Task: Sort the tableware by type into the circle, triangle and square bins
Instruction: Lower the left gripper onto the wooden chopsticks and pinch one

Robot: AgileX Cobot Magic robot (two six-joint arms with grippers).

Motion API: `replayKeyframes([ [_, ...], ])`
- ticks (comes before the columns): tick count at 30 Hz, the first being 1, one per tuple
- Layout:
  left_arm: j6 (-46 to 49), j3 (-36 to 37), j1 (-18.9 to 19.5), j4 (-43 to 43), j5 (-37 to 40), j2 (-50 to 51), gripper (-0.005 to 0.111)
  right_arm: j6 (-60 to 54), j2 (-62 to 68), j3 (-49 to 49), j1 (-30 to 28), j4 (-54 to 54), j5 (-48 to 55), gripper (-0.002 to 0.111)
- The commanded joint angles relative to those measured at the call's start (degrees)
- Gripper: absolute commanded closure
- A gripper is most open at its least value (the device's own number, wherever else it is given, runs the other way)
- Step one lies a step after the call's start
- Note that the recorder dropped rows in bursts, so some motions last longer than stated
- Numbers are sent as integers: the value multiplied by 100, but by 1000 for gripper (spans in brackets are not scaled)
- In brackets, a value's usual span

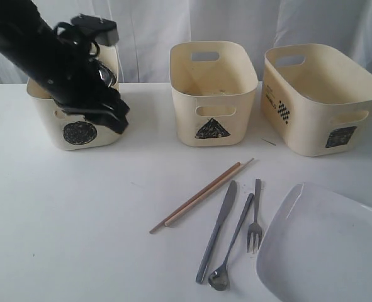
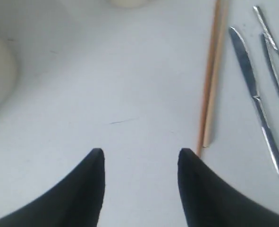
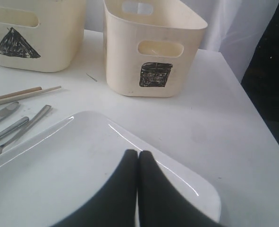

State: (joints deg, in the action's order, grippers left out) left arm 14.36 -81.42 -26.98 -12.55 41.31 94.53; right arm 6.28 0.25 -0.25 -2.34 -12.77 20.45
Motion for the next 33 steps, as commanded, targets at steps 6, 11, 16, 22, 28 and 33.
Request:
replayKeyframes([
  [6,254,277,-1021,-180,-732,511,46,-2,-25,25,-7,-18,-28,108],
  [11,254,277,-1276,-180,-1279,1175,41,-2,-25,25,-7,-18,-28,108],
  [16,553,277,-1276,-154,-1698,1545,41,-2,-25,25,-7,-18,-28,108],
  [22,862,267,-1276,-154,-2054,1902,46,-2,-25,25,-7,-18,-28,108],
  [28,888,267,-1276,-154,-2243,1941,46,-2,-25,25,-7,-18,-28,108],
  [33,900,267,-1276,-154,-2308,2092,46,-2,-25,25,-7,-18,-28,108],
])
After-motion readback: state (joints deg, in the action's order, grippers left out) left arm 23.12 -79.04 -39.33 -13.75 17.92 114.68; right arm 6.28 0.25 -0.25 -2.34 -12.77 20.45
